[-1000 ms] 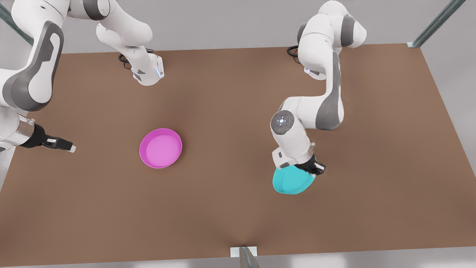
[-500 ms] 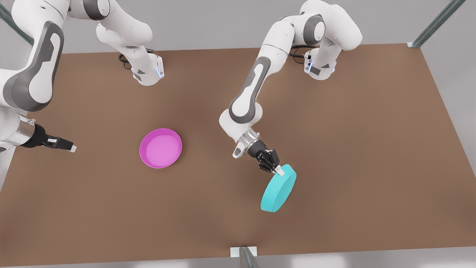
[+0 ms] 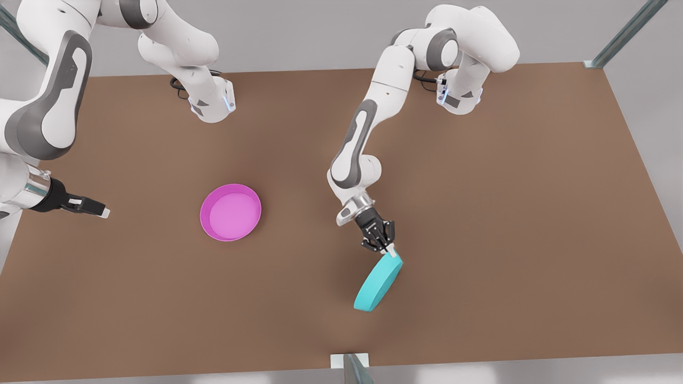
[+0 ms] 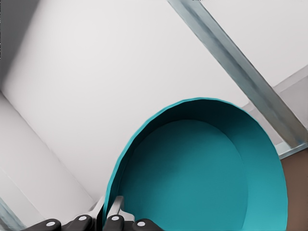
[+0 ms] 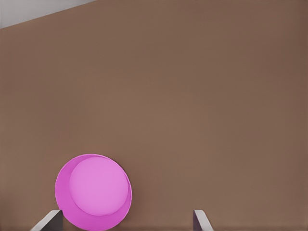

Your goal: Flip the blue plate over with the left arm, and stack the pink plate on top of the blue plate with the right arm

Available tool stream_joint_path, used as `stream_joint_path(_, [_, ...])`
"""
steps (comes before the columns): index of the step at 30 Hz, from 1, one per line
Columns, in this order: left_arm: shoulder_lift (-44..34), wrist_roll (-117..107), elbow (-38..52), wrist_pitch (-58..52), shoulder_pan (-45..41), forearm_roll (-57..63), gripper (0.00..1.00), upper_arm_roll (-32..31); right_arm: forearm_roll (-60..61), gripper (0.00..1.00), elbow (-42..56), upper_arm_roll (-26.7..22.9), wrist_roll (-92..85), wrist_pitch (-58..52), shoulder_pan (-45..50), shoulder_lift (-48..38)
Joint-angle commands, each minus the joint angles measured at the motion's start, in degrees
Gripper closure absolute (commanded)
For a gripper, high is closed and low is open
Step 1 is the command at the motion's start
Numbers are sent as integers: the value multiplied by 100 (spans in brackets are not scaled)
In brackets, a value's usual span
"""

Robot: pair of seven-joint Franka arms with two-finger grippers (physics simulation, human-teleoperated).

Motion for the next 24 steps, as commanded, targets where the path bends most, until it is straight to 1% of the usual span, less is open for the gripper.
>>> stream_joint_path(1, [18, -3750, -5, 46, -24, 28, 79, -1, 9, 0, 3, -2, 5, -8, -3, -10])
stream_joint_path(3, [18, -3829, -14, -24, -85, 36, 79, 17, 0, 0, 3, -2, 14, -8, 5, -10])
stream_joint_path(6, [27, -3811, -22, -472, -191, 449, 79, 17, 0, 0, 3, -2, 23, -8, 5, -10])
stream_joint_path(9, [369, -3899, -14, -824, -375, 573, 79, 17, 0, 0, 3, -2, 23, -8, 5, -2])
stream_joint_path(12, [440, -3908, -14, -991, -454, 573, 79, -150, 9, 0, 3, 6, 32, -17, -3, -10])
stream_joint_path(21, [484, -4163, -14, -1052, -498, 555, 79, -176, 9, 0, 3, -2, 23, -8, -3, -10])
stream_joint_path(23, [545, -4163, -14, -1570, -542, 774, 79, -176, 9, 0, 3, 6, 32, -8, 5, -10])
stream_joint_path(24, [554, -4006, -22, -1633, -542, 784, 79, -185, 9, 0, 3, -2, 32, -8, 5, -10])
